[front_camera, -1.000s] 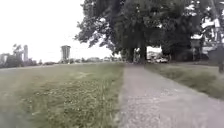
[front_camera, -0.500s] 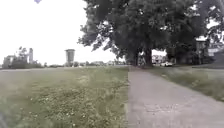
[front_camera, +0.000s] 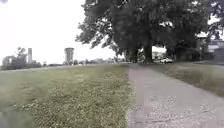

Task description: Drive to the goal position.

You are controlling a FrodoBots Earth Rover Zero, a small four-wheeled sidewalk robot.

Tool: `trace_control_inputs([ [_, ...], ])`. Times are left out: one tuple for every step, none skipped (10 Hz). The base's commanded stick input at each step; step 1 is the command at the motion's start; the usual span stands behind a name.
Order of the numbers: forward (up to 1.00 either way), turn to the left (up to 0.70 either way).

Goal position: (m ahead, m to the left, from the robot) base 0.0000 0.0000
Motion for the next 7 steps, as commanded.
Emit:
trace_control_inputs([
  [0.70,0.00],
  [0.70,0.00],
  [0.70,0.00],
  [0.70,0.00],
  [0.70,0.00],
  [0.70,0.00],
  [0.70,0.00],
])
